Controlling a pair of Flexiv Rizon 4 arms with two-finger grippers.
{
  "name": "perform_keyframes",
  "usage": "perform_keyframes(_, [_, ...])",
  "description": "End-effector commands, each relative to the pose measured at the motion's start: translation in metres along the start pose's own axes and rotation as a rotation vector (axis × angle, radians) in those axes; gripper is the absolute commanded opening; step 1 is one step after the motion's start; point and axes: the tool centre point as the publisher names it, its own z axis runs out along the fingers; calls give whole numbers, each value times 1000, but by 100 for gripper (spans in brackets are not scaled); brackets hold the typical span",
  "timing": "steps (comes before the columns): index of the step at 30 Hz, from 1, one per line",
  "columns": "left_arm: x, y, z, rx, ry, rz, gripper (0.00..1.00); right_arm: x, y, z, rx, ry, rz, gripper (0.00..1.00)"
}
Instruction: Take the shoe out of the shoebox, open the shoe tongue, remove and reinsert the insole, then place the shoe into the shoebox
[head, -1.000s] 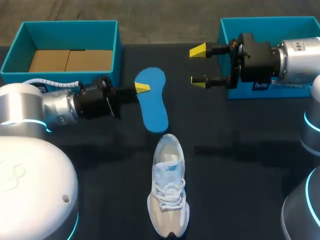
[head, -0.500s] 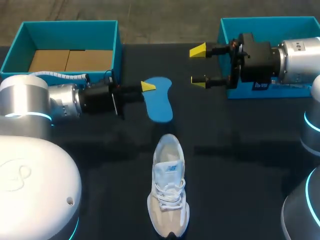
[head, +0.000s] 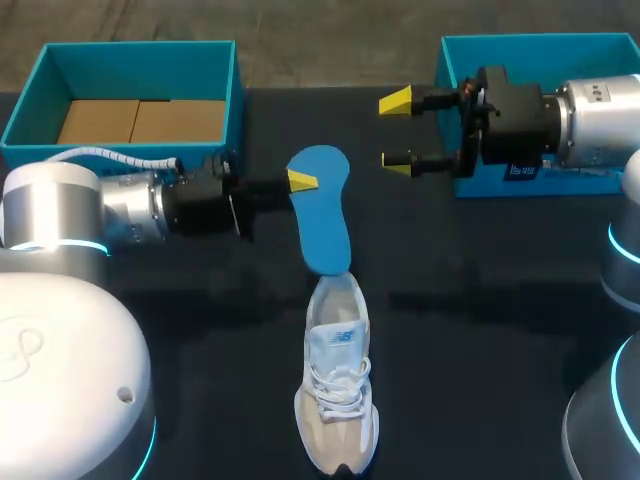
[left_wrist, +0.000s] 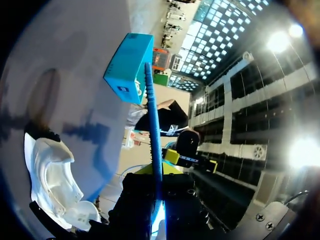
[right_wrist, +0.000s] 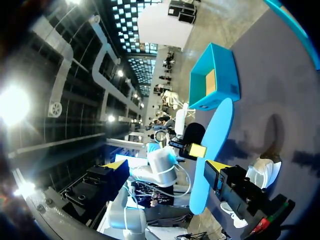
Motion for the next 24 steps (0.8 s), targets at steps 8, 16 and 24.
perform_keyframes(8, [0,-1,0,7,-11,33,0,1,-1,-4,10,-58,-1,100])
perform_keyframes(16, [0,-1,0,7,-11,33,0,27,-9,-21,79,-341,39,100])
perform_keyframes(24, [0,-1,0,7,-11,33,0,52,-14,-22,129,-628,120,100])
